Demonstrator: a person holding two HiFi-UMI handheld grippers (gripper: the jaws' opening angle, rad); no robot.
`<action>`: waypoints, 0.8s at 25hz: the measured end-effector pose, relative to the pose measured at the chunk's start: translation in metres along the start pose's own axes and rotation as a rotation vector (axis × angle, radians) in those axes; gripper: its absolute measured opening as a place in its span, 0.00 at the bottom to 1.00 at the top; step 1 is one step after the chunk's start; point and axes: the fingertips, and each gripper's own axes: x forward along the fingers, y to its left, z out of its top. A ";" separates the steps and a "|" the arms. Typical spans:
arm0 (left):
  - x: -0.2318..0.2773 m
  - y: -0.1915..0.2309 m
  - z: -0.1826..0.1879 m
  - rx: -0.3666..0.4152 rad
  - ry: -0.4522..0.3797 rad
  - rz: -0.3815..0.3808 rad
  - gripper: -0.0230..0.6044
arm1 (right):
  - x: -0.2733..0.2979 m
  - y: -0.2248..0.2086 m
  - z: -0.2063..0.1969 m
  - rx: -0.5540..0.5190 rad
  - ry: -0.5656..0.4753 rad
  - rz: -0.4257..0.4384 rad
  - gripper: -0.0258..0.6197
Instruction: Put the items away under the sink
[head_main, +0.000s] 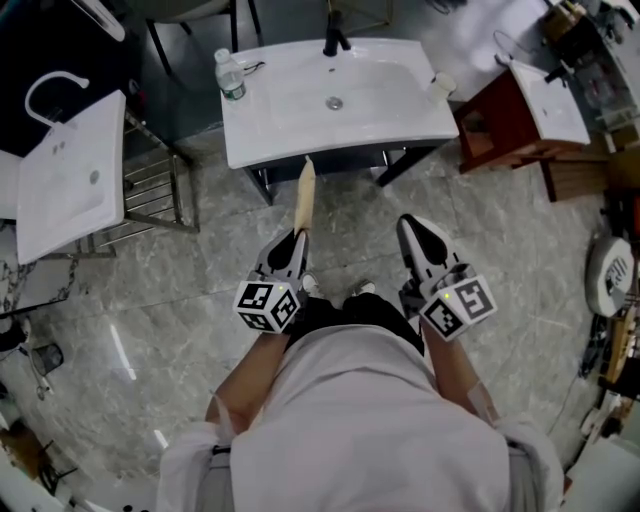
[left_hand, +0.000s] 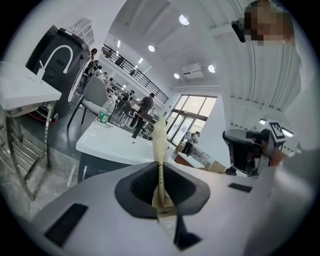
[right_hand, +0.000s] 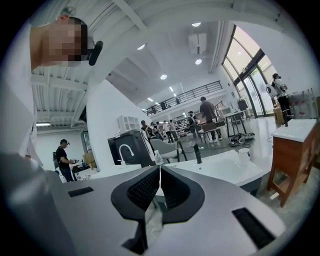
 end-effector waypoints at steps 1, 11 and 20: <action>0.003 -0.002 0.000 0.002 0.005 -0.006 0.08 | 0.001 -0.002 0.001 0.001 -0.005 0.001 0.09; 0.040 -0.020 -0.008 0.033 0.014 0.004 0.08 | 0.003 -0.051 0.012 -0.018 -0.017 0.015 0.09; 0.106 -0.034 -0.021 0.064 -0.008 0.085 0.08 | 0.026 -0.136 0.004 0.041 0.061 0.081 0.09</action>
